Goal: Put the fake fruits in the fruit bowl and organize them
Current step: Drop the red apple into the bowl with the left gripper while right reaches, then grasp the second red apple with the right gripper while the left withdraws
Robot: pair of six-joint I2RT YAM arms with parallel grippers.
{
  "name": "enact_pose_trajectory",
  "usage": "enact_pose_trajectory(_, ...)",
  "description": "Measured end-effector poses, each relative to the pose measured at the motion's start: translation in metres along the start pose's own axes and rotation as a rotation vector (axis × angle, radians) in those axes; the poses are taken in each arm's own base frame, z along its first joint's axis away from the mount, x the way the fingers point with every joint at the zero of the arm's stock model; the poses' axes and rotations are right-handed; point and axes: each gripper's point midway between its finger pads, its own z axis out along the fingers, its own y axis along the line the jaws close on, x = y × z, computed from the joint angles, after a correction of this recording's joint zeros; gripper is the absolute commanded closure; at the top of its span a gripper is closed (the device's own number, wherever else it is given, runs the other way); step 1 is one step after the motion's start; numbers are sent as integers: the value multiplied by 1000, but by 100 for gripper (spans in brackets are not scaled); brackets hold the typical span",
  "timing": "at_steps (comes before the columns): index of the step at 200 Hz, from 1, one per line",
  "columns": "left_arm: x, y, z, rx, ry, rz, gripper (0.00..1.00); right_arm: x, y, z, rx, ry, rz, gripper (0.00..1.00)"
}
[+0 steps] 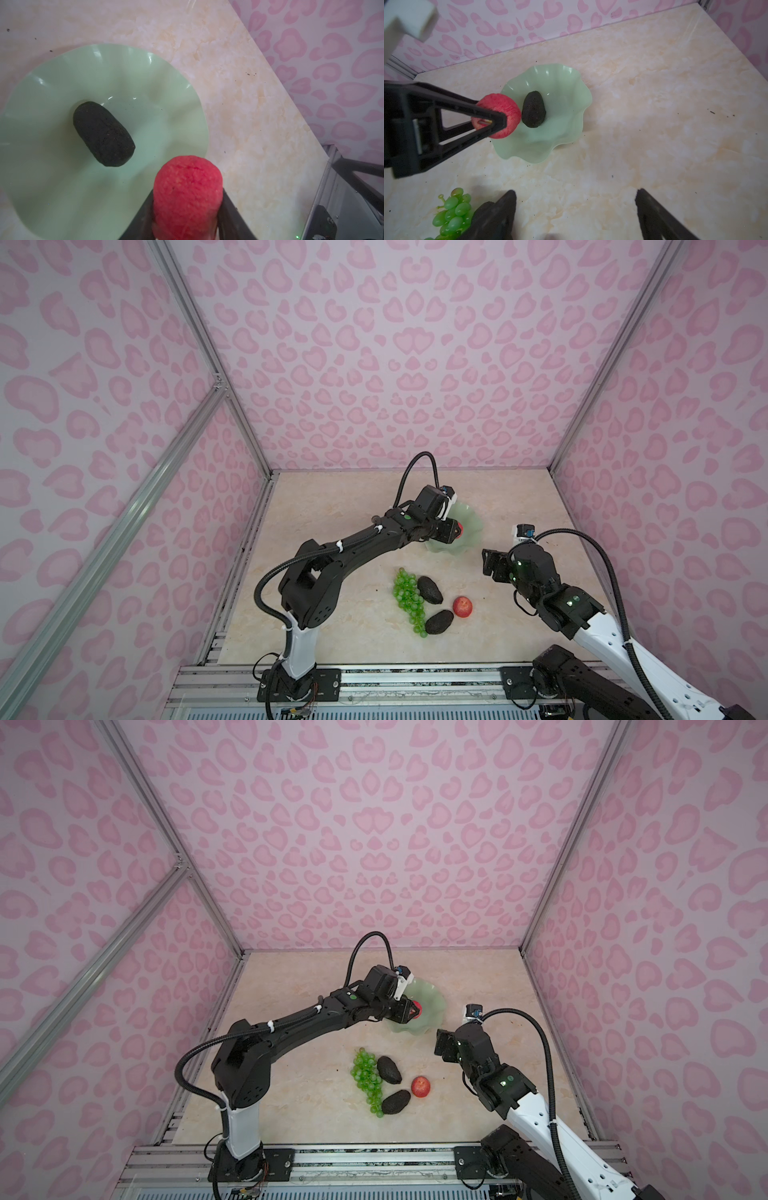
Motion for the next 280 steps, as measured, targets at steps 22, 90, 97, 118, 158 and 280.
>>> enact_pose_trajectory(22, -9, 9, 26, -6, 5, -10, 59, 7, -4, -3, 0, 12, 9, 11)
enact_pose_trajectory(90, 13, 44, 78, -64, 91, -55, 51, 14, -8, -8, 3, 31, 9, 11)
enact_pose_trajectory(97, 18, 46, 80, -69, 104, -60, 48, 14, -8, -7, 3, 31, 9, 11)
enact_pose_trajectory(118, 22, 51, 81, -78, 120, -68, 40, 15, -8, -6, 6, 37, 6, 11)
enact_pose_trajectory(158, 13, 48, 78, -70, 100, -60, 35, 21, -8, -2, 19, 78, -9, 14)
enact_pose_trajectory(280, 34, 71, 69, -171, 84, 4, 34, 131, 47, 3, -107, 386, -190, 23)
